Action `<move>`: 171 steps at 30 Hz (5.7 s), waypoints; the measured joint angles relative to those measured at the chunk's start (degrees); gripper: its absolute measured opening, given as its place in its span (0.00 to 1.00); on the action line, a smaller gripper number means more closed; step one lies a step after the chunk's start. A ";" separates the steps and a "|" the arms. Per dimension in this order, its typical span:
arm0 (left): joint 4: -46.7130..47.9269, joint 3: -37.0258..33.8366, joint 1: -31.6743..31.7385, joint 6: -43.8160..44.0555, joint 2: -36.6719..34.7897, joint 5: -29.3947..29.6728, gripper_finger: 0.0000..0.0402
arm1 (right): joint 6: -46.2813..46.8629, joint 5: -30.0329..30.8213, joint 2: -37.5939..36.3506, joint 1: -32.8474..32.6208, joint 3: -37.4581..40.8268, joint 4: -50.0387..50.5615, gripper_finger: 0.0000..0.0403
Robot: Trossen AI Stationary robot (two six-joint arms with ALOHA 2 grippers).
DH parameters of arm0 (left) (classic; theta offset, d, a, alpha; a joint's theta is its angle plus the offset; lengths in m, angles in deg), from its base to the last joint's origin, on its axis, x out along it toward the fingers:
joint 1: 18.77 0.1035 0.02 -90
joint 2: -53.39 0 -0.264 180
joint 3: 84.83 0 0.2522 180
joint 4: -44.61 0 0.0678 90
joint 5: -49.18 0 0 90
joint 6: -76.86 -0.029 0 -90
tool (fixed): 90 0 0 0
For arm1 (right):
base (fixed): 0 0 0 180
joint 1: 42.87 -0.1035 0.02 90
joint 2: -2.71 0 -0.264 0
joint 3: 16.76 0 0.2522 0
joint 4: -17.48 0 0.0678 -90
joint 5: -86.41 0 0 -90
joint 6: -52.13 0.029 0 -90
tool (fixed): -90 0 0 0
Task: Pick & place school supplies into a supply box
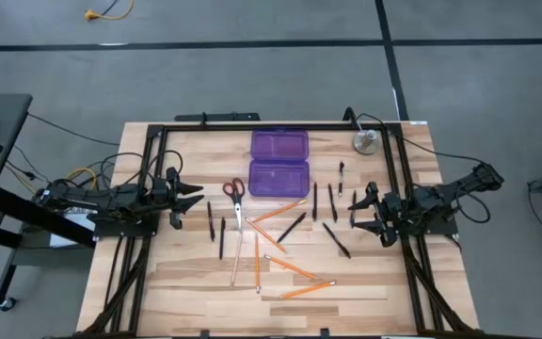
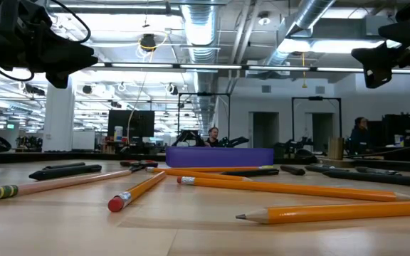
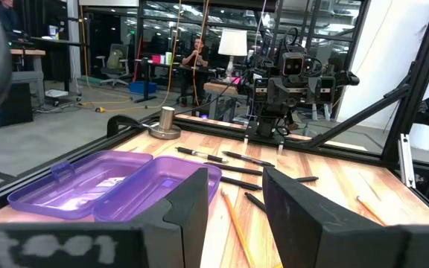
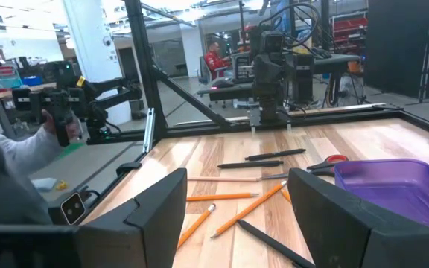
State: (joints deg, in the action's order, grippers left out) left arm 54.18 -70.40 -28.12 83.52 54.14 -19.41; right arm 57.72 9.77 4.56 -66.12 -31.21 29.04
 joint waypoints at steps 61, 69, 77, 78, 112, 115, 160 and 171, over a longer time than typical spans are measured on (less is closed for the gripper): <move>15.02 26.84 2.34 3.78 46.31 5.89 0.29 | 10.51 17.98 32.33 25.60 -12.33 11.27 0.57; 32.57 42.01 2.83 -0.92 60.99 6.38 0.29 | 10.47 17.97 32.33 25.53 -12.33 11.32 0.57; 41.97 50.85 10.68 3.32 71.94 7.33 0.29 | 10.47 17.96 32.33 25.53 -12.33 11.34 0.57; 43.36 51.52 11.83 3.86 73.18 6.90 0.29 | 10.46 17.94 32.33 25.53 -12.33 11.34 0.57; 33.16 52.24 26.00 -39.27 83.76 -10.50 0.29 | 10.38 11.90 32.33 25.53 -12.33 12.04 0.57; 32.87 52.24 25.99 -40.04 83.76 -10.53 0.29 | 10.47 10.69 32.33 25.53 -12.33 12.15 0.57; 37.64 51.56 31.08 -23.95 91.17 -18.60 0.29 | 10.49 10.03 32.33 25.53 -12.33 14.21 0.57; 37.67 51.55 31.10 -23.45 91.19 -17.57 0.29 | 10.51 10.04 32.33 25.53 -12.33 15.18 0.57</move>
State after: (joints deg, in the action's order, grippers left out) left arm 91.86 -18.85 2.98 60.07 145.33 -36.98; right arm 68.23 19.82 36.89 -40.59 -43.54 44.22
